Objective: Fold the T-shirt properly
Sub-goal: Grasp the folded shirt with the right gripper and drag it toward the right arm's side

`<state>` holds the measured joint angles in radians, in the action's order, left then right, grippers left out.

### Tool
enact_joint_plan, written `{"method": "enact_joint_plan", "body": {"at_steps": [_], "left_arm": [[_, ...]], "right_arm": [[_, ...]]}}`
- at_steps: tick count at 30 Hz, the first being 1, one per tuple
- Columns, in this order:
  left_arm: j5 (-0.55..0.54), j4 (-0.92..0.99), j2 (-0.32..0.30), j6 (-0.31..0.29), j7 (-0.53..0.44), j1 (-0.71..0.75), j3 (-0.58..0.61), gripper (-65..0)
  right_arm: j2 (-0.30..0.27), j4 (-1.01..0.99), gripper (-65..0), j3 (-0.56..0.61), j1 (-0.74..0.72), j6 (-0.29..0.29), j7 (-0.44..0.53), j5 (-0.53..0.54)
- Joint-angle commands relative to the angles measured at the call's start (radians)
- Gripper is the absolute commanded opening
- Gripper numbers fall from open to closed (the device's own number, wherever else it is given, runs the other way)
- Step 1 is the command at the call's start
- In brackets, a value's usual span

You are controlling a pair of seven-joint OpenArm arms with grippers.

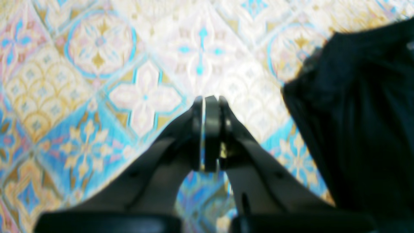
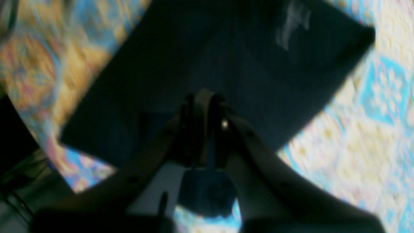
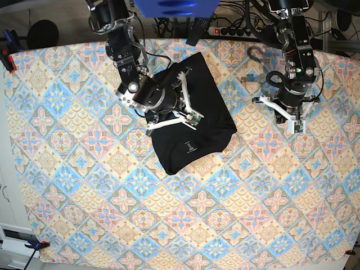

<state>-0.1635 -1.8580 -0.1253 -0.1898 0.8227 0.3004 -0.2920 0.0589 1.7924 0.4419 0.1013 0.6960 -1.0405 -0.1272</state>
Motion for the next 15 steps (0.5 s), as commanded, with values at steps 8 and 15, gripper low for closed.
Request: {"method": "enact_joint_plan", "body": {"at_steps": [8, 15], "left_arm": [[-0.09, -0.03, 0.022, 0.0, -0.019, 0.058, -0.082, -64.7], [-0.284, -0.032, 0.02, -0.001, 0.08, 0.058, -0.187, -64.7]], "right_arm": [[0.098, -0.204, -62.2, 0.061, -0.104, 0.002, 0.016, 0.007], [0.098, -0.467, -62.3, 0.131, -0.226, 0.002, 0.139, 0.007]]}}
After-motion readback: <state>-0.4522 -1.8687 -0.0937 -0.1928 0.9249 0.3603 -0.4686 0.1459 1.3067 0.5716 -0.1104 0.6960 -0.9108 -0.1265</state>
